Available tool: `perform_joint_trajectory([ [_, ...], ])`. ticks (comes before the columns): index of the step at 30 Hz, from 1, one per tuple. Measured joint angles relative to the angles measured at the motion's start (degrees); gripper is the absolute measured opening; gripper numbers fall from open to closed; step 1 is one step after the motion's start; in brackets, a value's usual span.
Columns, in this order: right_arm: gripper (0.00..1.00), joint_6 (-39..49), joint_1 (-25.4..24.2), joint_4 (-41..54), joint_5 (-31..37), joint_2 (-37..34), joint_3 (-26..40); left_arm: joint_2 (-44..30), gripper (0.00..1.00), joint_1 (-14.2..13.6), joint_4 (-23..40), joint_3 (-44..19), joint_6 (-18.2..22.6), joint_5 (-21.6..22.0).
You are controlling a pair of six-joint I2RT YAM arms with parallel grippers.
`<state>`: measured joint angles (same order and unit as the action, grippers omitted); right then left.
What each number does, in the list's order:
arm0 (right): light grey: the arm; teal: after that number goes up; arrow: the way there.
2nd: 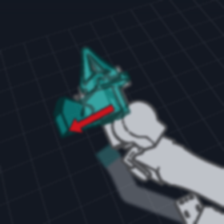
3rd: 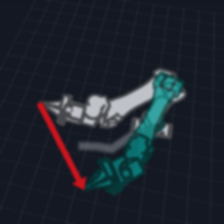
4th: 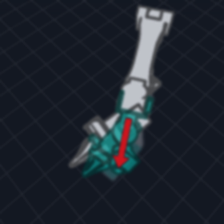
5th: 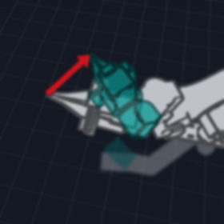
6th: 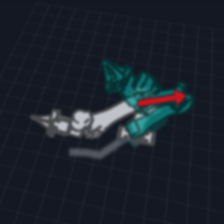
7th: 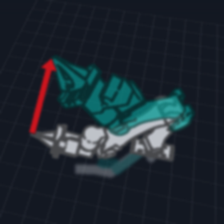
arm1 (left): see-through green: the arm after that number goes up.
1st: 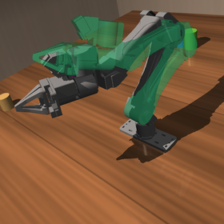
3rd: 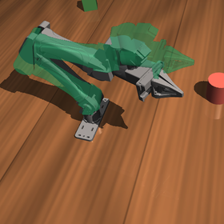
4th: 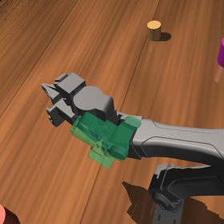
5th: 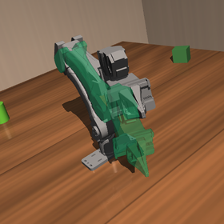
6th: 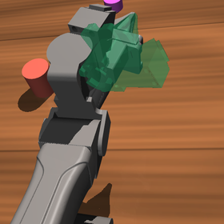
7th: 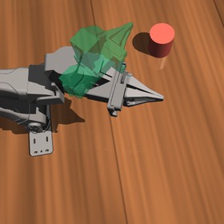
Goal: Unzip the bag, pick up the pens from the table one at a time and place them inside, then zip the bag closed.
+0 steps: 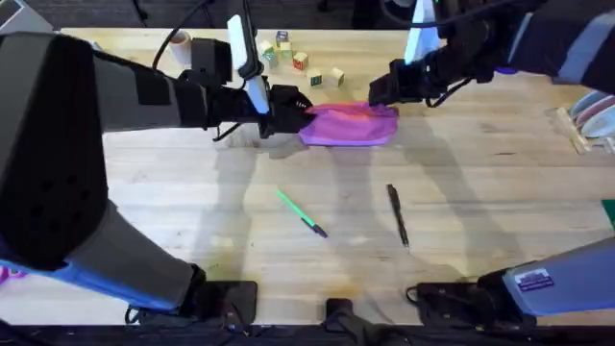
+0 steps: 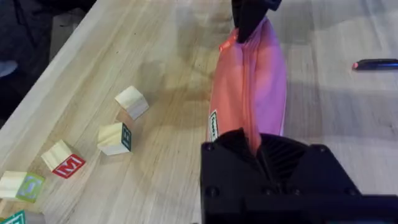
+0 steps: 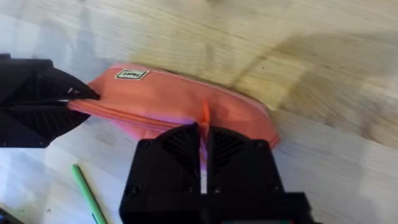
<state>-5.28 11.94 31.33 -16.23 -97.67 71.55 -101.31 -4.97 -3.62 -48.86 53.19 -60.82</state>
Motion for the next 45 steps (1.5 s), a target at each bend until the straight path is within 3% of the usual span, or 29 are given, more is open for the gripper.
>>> perform_joint_trajectory([
  [11,0.031,0.0,0.0,0.0,-0.1,0.3,0.0,0.0,0.042,0.0,0.0,0.0,0.0,0.0],
  [27,0.031,0.2,-0.5,2.2,2.9,7.2,0.0,0.0,0.042,0.1,0.0,0.0,0.0,0.2],
  [38,0.033,0.2,4.5,1.7,3.6,7.2,0.0,0.0,0.042,0.1,0.1,0.0,0.0,0.2],
  [45,0.034,-2.2,8.8,-3.9,4.2,7.2,0.0,0.0,0.042,0.1,0.1,0.0,0.0,0.3],
])
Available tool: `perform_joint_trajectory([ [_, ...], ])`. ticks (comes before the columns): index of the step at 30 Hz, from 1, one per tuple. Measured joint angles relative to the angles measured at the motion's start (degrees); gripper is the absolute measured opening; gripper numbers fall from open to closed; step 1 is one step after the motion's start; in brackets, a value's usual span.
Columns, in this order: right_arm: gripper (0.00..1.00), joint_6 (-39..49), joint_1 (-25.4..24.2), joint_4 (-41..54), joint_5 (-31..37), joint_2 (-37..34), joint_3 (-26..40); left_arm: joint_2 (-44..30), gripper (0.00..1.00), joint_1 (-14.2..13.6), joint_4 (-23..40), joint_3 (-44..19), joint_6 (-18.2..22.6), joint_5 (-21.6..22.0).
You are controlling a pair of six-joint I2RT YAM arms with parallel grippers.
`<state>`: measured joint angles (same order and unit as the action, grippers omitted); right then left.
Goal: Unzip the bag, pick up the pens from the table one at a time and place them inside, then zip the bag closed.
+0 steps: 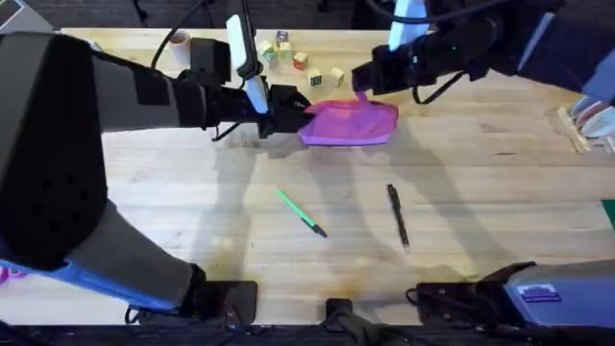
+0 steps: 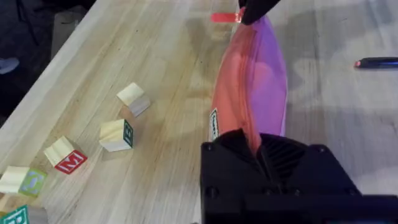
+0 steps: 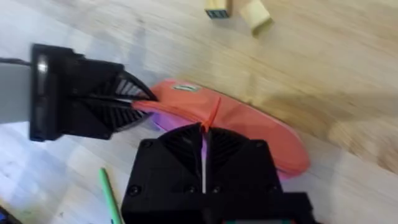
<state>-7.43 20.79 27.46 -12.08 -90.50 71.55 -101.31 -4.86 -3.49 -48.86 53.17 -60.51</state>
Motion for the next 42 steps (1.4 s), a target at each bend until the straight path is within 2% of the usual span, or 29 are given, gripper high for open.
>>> perform_joint_trajectory([
  [8,0.033,-2.4,3.8,-3.6,0.1,-0.2,0.0,0.0,0.042,0.3,0.0,0.0,0.0,0.0],
  [19,0.033,-4.9,10.7,-11.5,-0.9,-4.4,0.0,0.0,0.042,0.3,0.1,0.0,0.0,-0.2],
  [29,0.035,-5.9,12.9,-12.9,-0.4,-5.2,0.0,0.0,0.042,0.3,0.2,0.0,0.0,-0.4],
  [31,0.104,-6.2,12.9,-13.0,-0.4,-5.2,0.0,0.0,0.042,0.3,0.2,0.0,0.0,-0.3],
  [32,0.183,-6.4,12.9,-13.5,-1.0,-5.2,0.0,0.0,0.042,0.3,0.1,0.0,0.0,-0.3],
  [33,0.217,-6.5,13.0,-14.1,-1.5,-5.2,0.0,0.0,0.042,0.2,0.1,0.0,0.0,-0.3],
  [38,0.941,-5.9,11.2,-6.5,-0.2,-0.6,0.0,0.0,0.042,0.1,0.1,0.0,0.0,-0.3],
  [39,0.983,-5.2,10.6,-5.1,0.7,0.6,0.1,0.0,0.042,0.1,0.1,0.0,0.0,-0.3],
  [42,0.996,-3.3,9.0,-0.8,3.3,4.1,0.1,0.0,0.043,0.1,0.1,0.0,0.0,-0.3],
])
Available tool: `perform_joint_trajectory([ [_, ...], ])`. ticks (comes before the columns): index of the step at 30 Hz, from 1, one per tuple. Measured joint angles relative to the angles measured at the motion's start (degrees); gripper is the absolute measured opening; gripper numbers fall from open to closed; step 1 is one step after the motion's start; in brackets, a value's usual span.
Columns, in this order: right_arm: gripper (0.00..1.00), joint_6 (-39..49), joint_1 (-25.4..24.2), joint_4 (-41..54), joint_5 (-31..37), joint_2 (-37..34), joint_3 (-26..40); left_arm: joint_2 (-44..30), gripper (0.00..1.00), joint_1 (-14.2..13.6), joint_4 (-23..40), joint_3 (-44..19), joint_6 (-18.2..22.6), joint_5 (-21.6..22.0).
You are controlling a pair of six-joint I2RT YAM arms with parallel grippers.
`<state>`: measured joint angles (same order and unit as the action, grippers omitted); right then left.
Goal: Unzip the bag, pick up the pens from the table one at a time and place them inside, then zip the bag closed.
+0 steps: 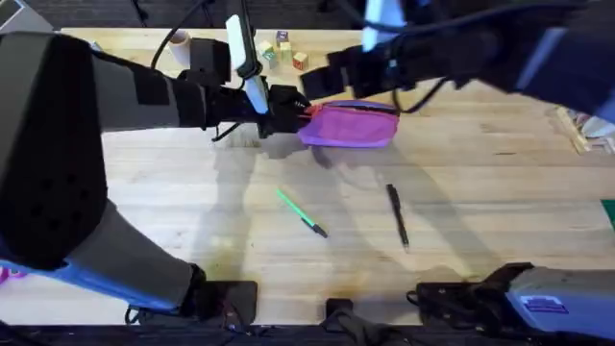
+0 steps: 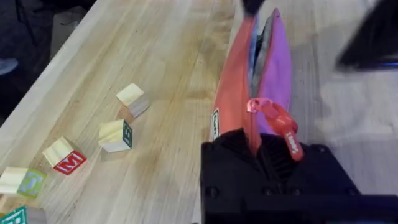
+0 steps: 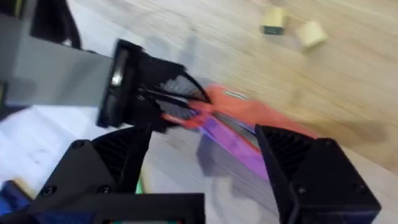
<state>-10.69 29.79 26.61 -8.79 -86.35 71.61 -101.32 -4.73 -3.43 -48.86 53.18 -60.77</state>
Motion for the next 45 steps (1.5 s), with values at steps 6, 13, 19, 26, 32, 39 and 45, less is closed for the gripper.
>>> perform_joint_trajectory([
  [6,0.997,3.6,-0.9,5.7,3.1,6.0,0.0,0.0,0.042,0.0,0.0,0.0,0.0,0.0],
  [13,0.997,5.2,-0.9,6.9,3.7,8.4,0.0,0.0,0.121,0.0,-0.1,0.0,0.1,0.0],
  [19,0.998,5.2,-0.9,7.4,3.7,8.4,0.0,0.0,0.969,0.0,0.0,0.0,-0.2,0.0],
  [26,0.998,5.2,-0.9,8.2,3.7,8.4,0.0,0.0,0.994,0.0,-0.3,0.0,-0.2,0.6],
  [32,0.997,6.0,-0.9,10.1,3.7,8.4,0.0,4.3,0.993,0.1,5.9,0.0,-0.2,1.1],
  [39,0.997,9.5,-0.9,18.1,3.7,8.4,3.0,18.1,0.993,0.4,21.0,-0.2,-0.2,4.7],
  [45,0.998,13.1,-0.9,21.9,3.9,8.4,8.2,25.5,0.993,0.4,32.6,-0.3,-0.2,7.3],
])
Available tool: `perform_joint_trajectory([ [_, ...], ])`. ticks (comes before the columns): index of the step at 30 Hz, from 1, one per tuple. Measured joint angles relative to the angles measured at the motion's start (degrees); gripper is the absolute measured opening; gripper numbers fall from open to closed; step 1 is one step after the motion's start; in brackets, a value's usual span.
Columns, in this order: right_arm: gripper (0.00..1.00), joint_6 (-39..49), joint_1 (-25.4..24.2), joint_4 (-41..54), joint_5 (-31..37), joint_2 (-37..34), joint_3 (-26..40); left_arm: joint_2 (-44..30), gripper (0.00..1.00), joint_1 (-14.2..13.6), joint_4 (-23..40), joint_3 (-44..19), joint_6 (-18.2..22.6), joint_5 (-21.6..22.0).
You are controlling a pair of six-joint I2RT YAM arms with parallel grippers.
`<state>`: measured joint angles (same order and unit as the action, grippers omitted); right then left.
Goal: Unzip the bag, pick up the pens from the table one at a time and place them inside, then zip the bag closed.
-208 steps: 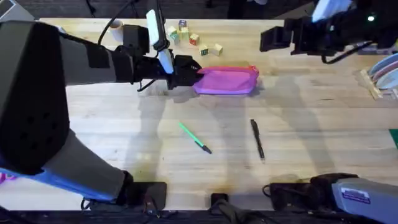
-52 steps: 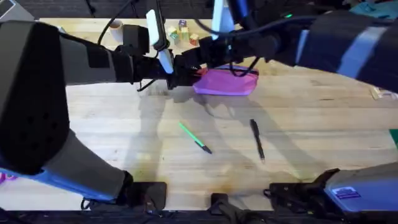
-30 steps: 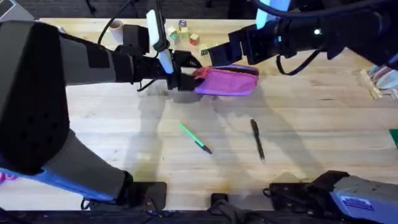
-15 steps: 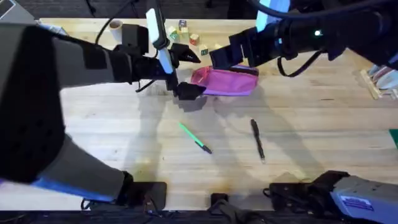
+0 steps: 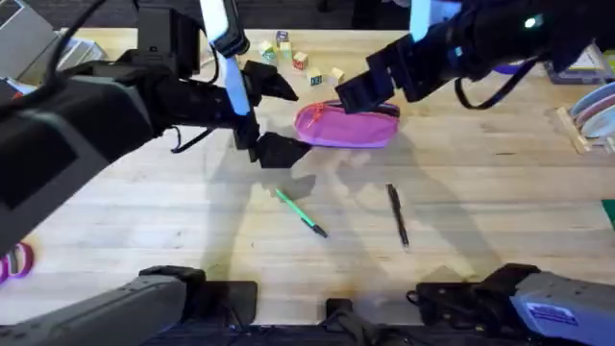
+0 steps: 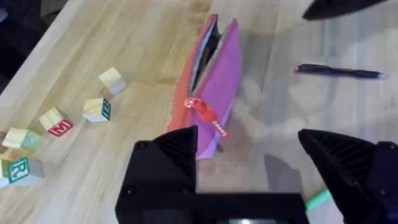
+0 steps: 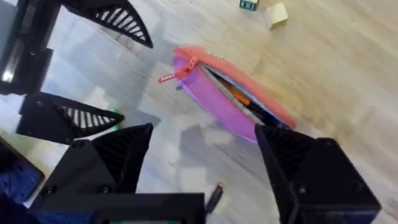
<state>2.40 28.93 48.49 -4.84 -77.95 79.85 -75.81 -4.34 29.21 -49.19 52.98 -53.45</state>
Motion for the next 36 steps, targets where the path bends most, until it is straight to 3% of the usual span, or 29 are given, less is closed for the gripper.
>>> perform_joint_trajectory([
  [10,0.998,11.2,0.0,4.5,0.4,0.0,2.6,4.3,0.994,0.0,2.9,0.0,0.0,1.0],
  [11,0.998,18.4,0.0,3.4,0.6,0.0,2.6,4.3,0.994,0.0,2.9,0.0,0.0,1.0],
  [13,0.998,24.5,0.0,2.0,0.6,0.0,2.6,4.3,0.994,0.0,2.9,0.0,0.0,1.1],
  [14,0.998,34.8,0.0,1.4,0.6,0.0,2.6,4.3,0.994,0.0,2.9,0.0,0.0,1.1],
  [17,0.998,46.5,0.0,1.5,0.8,0.0,2.6,4.3,0.993,0.0,2.9,0.0,0.0,1.2],
  [33,0.991,52.2,0.0,1.4,1.0,-1.5,2.7,4.3,0.993,0.0,2.9,0.0,0.0,1.2],
  [34,0.965,52.3,0.0,1.4,1.0,-2.0,2.7,4.3,0.993,0.0,2.9,0.0,0.0,1.2],
  [35,0.637,52.7,0.0,1.3,1.0,-3.4,2.7,4.3,0.993,0.0,2.9,0.0,0.0,1.2],
  [36,0.508,52.7,0.0,1.4,1.0,-3.8,2.7,4.3,0.993,0.0,2.9,0.0,0.0,1.2],
])
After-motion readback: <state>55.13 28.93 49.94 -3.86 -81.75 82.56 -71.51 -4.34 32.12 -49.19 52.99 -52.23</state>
